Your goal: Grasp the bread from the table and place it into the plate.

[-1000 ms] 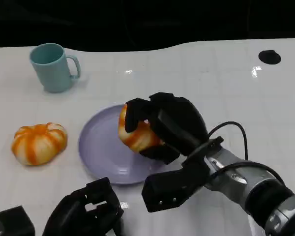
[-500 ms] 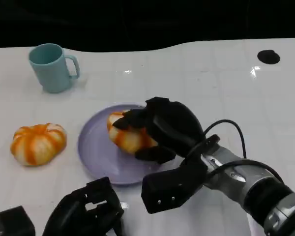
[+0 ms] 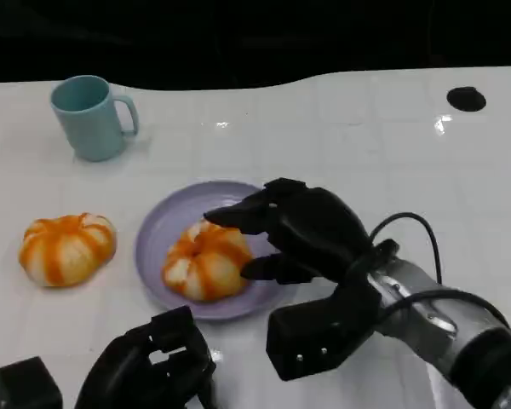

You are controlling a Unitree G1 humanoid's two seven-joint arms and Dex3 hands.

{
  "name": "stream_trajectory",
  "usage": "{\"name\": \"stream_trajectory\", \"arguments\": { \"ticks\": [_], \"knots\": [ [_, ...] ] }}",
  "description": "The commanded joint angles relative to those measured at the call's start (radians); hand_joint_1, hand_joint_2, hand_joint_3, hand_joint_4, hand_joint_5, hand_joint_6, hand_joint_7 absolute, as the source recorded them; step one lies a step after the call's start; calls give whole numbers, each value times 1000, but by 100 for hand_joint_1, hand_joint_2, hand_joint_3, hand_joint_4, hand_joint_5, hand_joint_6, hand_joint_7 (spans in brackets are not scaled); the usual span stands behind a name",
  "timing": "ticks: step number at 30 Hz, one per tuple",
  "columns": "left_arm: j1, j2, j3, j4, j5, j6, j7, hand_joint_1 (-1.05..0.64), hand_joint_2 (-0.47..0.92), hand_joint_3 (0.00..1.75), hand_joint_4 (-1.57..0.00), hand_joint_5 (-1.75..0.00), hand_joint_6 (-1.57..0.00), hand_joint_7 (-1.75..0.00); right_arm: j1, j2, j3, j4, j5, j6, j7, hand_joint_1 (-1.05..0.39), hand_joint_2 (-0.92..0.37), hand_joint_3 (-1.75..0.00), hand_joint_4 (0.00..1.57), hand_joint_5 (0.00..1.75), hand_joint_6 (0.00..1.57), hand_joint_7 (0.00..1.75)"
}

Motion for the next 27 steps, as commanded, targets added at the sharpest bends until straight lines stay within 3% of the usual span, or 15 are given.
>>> {"name": "stream_trajectory", "arguments": {
  "ticks": [1, 12, 22, 25, 27],
  "knots": [
    [3, 8, 5, 5, 2, -6, 6, -60, 80, 45, -79, -175, -73, -147, 60, -54, -36, -100, 34, -19, 28, -48, -92, -5, 31, 44, 54, 0],
    [-5, 8, 9, 20, -5, -8, -1, -60, 80, 44, -80, -175, -73, -146, 202, -140, -117, -276, 72, -76, 22, -46, -92, -10, 37, 49, 57, 3],
    [-12, 6, 6, 26, 8, -10, 11, -61, 81, 44, -80, -175, -74, -146, 315, -214, -193, -375, 69, -160, -39, -37, -92, -6, 54, 62, 77, 11],
    [-18, 2, 7, 33, 3, -7, 9, -61, 81, 44, -80, -175, -74, -146, 360, -229, -228, -393, 97, -204, -56, -25, -92, -5, 67, 83, 90, 17],
    [-21, 2, 7, 35, 2, -5, 7, -61, 81, 44, -79, -175, -74, -146, 391, -237, -252, -398, 118, -247, -69, -17, -90, -15, 75, 124, 101, 26]
  ]
}}
